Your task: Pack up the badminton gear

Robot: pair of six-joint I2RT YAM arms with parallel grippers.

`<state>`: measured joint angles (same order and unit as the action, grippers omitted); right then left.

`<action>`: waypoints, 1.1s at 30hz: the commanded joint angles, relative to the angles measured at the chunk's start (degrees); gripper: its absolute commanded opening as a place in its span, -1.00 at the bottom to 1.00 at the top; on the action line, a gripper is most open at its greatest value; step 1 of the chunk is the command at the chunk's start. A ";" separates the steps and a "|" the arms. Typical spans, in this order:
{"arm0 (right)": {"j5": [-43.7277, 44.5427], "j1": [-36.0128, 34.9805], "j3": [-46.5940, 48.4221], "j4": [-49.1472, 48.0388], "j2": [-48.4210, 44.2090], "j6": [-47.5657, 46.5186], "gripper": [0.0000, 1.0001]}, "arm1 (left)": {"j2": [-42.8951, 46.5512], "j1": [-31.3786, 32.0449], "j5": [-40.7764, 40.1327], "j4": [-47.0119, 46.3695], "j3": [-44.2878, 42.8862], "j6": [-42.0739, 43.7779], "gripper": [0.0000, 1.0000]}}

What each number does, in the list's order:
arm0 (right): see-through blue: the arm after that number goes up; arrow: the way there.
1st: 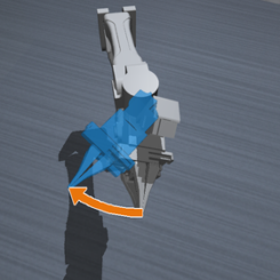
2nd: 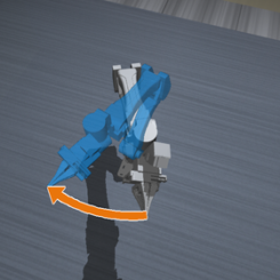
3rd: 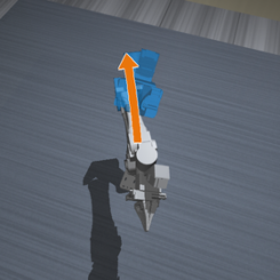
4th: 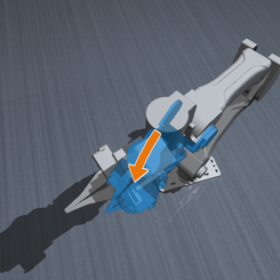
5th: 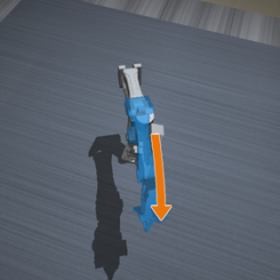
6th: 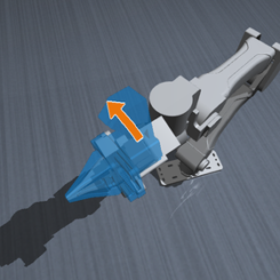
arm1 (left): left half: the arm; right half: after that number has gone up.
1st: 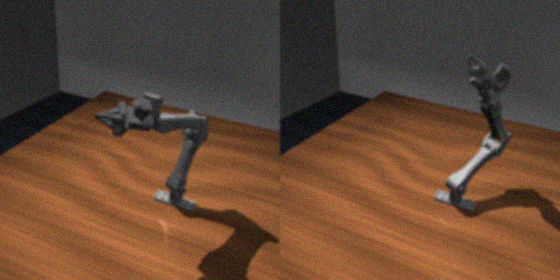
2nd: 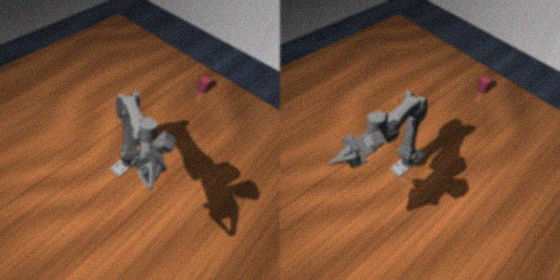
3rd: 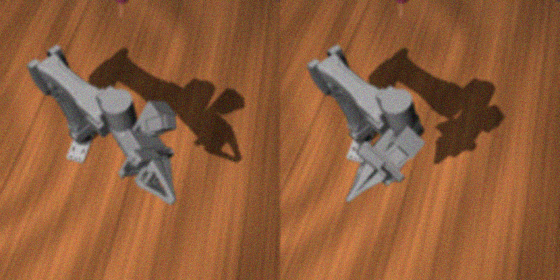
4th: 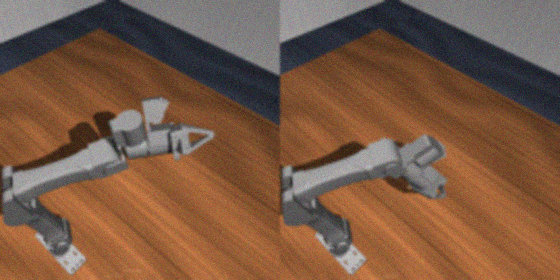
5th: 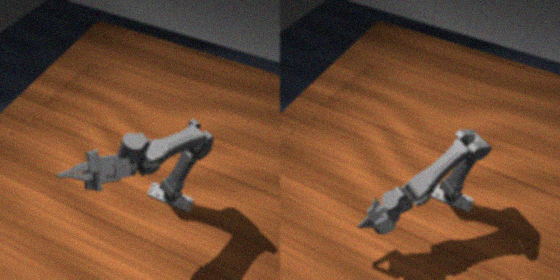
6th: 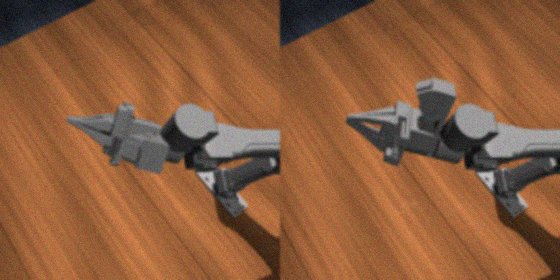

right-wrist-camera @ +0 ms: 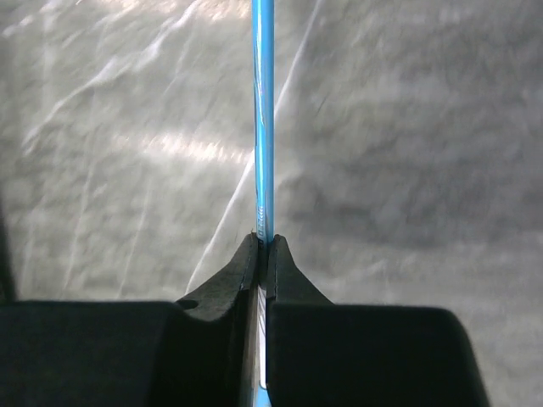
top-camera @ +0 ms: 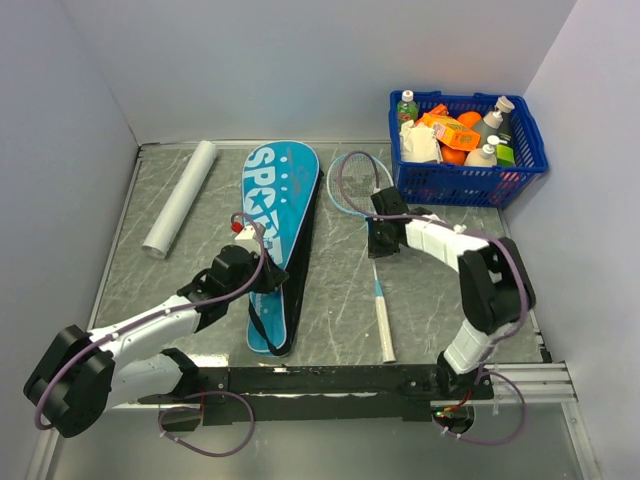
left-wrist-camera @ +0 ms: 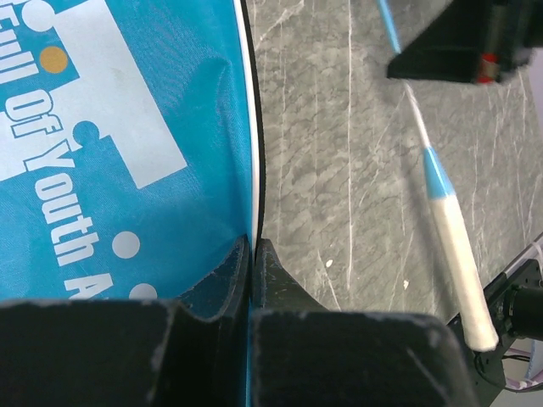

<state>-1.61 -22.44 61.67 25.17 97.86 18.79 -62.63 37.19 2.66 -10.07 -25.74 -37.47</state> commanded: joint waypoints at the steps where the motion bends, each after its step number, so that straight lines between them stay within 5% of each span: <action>1: 1.43 -3.04 -2.78 1.64 -10.66 1.78 -1.00 | 0.23 -0.45 -0.98 -1.89 -4.50 0.65 -0.98; 20: 8.46 -19.30 -17.01 10.78 -32.99 14.60 -1.00 | 0.05 -1.86 -4.86 4.70 -13.28 -0.23 -0.98; 33: 6.36 -27.04 -15.36 7.27 -26.15 18.48 -1.00 | -0.91 -1.86 -3.18 2.16 -12.32 0.03 -0.98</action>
<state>5.08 -47.90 43.57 35.53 68.64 35.57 -63.99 35.55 -1.30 -2.35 -36.73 -37.30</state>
